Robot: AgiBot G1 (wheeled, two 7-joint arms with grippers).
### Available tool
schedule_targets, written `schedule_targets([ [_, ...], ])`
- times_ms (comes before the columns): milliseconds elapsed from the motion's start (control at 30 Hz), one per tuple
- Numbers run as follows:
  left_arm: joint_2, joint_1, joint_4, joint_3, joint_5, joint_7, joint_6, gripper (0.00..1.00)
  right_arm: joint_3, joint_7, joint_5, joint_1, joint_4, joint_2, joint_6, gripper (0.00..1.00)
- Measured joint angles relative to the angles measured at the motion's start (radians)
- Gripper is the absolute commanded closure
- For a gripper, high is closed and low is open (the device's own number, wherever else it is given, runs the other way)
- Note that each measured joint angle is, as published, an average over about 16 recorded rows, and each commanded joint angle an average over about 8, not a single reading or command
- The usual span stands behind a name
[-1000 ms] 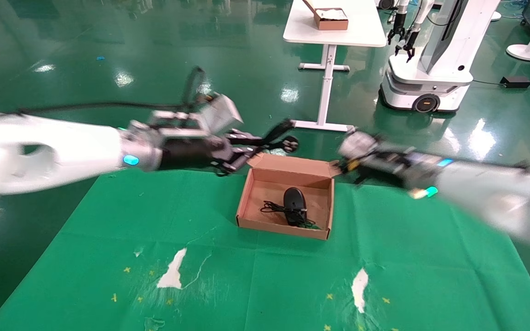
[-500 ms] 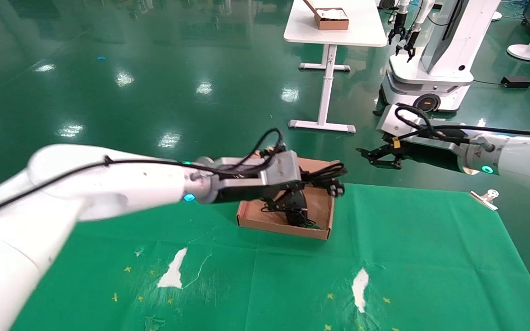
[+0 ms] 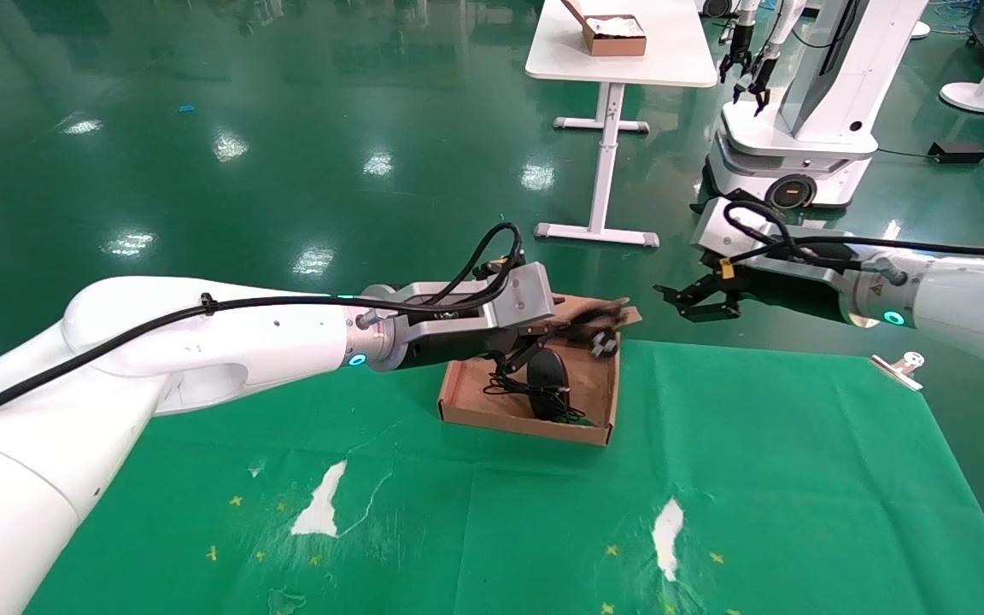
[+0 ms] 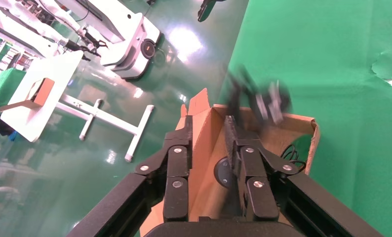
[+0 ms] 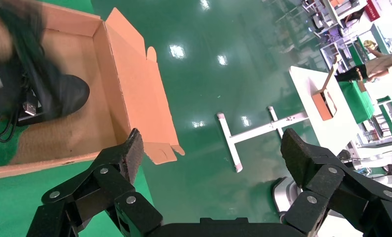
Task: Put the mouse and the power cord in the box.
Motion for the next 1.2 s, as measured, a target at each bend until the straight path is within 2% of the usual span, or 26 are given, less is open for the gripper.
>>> schedule_targets([
  [233,-0.021,0.012,-0.012,-0.023,-0.014,-0.009,0.031,0.0,0.007,0.024,0.013,-0.019,0.031,0.011,-0.014,0.0],
  [433,-0.07,0.049,-0.06,-0.06,-0.053,-0.041,0.078,0.0,0.024,0.082,0.047,-0.064,0.107,0.043,-0.05,0.0],
  [1200,-0.363,0.277,-0.369,-0.269,-0.297,-0.242,0.337,0.0,0.134,0.441,0.257,-0.337,0.578,0.246,-0.28,0.0],
])
